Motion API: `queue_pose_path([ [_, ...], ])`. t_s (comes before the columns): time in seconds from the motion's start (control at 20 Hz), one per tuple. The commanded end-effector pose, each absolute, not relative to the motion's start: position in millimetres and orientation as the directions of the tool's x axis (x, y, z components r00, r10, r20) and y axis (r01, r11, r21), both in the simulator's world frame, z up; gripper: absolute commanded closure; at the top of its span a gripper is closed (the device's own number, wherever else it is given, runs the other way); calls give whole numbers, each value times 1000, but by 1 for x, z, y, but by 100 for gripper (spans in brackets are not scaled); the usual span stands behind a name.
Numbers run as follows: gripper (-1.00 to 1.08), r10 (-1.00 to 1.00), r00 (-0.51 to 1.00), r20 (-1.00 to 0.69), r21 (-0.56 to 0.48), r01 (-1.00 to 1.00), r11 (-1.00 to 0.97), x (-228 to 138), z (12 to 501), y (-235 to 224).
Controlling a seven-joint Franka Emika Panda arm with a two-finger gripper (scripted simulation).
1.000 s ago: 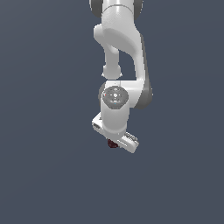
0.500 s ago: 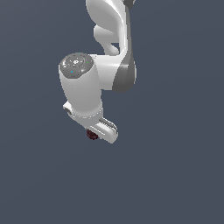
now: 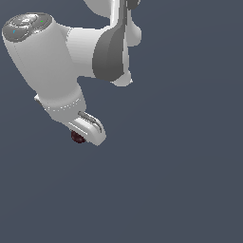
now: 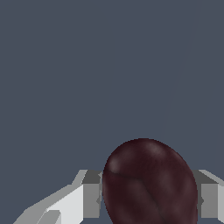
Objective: Pick up the object and move it to a goal position.
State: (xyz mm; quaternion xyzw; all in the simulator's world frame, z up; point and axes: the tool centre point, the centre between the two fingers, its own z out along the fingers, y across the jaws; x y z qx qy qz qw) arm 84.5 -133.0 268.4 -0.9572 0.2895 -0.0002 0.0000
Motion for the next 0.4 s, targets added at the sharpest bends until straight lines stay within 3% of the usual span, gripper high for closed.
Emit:
queue_pose_path([
  [0.0, 108, -553, 833, 0, 0, -553, -833, 85, 278, -141],
  [0.35, 108, -553, 833, 0, 0, -553, -833, 87, 284, -147],
])
